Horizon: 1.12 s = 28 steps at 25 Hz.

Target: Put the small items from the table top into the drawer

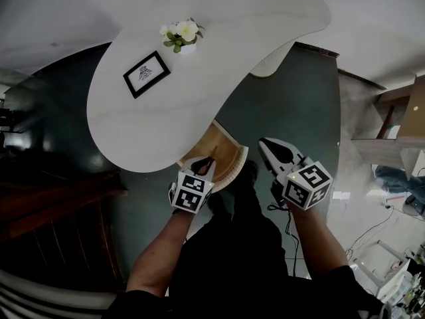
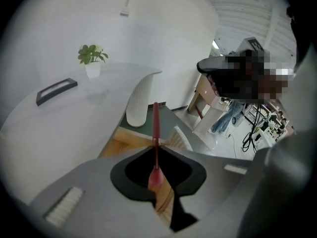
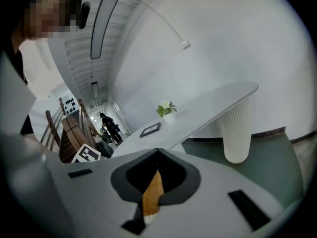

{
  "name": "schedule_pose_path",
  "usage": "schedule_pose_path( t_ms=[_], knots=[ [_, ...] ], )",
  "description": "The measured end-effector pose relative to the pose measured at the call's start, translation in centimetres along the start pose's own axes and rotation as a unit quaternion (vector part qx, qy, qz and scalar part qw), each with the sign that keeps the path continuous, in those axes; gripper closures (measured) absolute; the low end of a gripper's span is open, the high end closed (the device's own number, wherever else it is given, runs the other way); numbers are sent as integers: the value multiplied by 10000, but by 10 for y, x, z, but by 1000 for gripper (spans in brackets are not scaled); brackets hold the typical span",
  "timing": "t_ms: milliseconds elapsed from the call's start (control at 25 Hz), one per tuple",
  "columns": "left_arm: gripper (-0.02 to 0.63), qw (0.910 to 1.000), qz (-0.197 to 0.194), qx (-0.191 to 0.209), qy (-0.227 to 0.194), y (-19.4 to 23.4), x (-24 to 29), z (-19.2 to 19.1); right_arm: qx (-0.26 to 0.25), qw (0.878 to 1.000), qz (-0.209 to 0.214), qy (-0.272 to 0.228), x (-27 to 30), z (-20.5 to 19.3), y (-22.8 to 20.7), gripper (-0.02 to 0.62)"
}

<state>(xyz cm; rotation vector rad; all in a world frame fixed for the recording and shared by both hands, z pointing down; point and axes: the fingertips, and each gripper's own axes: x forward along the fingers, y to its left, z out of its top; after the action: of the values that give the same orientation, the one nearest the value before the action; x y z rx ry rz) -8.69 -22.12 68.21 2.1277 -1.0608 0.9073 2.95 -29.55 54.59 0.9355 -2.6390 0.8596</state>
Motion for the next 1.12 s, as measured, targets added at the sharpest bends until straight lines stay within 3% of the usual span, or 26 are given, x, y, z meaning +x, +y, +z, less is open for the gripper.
schedule_pose_path(
  t_ms=[400, 720, 960, 1120],
  knots=[
    [560, 9956, 15, 69, 931, 16, 44, -49, 157, 9996, 15, 216, 4, -29, -15, 601],
    [560, 9891, 17, 304, 1439, 26, 67, -72, 198, 9995, 7, 261, 8, -40, -23, 601],
    [560, 9834, -35, 264, 1793, 31, 83, -90, 256, 9993, 10, 284, 8, -49, -27, 601],
    [560, 9788, 91, 495, 1983, 41, 92, -97, 308, 9990, -15, 310, 7, -55, -34, 601]
  ],
)
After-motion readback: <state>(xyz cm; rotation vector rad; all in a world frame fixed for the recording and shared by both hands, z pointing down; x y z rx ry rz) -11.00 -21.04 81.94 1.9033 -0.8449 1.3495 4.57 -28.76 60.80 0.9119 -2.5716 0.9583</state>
